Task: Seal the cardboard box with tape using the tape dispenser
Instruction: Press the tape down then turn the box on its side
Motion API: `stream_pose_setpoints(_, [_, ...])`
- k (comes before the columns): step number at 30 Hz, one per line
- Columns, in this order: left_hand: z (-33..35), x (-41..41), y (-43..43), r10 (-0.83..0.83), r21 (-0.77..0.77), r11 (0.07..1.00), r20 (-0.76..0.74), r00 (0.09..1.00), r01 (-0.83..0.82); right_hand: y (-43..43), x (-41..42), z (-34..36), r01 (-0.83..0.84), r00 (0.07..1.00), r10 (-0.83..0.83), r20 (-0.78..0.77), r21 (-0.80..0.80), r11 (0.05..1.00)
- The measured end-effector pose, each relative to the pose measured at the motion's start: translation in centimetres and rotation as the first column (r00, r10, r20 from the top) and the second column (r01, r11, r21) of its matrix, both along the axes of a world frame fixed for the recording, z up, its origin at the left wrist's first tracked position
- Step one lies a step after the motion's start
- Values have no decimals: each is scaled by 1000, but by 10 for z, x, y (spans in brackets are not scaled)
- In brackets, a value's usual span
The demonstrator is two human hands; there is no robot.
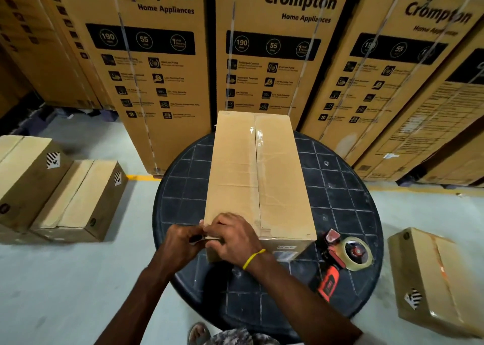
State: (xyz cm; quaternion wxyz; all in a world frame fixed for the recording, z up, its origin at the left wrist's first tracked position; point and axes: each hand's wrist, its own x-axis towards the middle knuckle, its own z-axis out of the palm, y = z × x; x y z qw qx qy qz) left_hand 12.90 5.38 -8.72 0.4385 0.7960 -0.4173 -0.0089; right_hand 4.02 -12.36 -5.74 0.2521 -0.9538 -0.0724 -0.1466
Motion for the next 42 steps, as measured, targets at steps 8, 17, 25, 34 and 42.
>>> stream_pose_setpoints(8, [7, -5, 4, -57, -40, 998, -23, 998, 56, -6, -5, -29, -11, 968, 31, 250, -78, 997])
stream_pose_setpoints(17, [-21, 6, 1, 67, -127, 991, 189, 980, -43, -16, -20, -23, 118, 932, -33, 360, -219, 969])
stream_pose_setpoints(25, [-19, 6, 0, 54, -157, 987, 214, 975, -20, -112, -95, -20, 268, 939, -177, 295, -305, 914])
stream_pose_setpoints(34, [-4, -16, -8, 130, -162, 976, -94, 987, -144, -178, -150, -27, 507, 859, -506, 72, 7, 862])
stream_pose_setpoints(42, [14, -44, -25, 217, -153, 902, -647, 731, -403, -176, -146, -8, 584, 805, -537, -250, 489, 648])
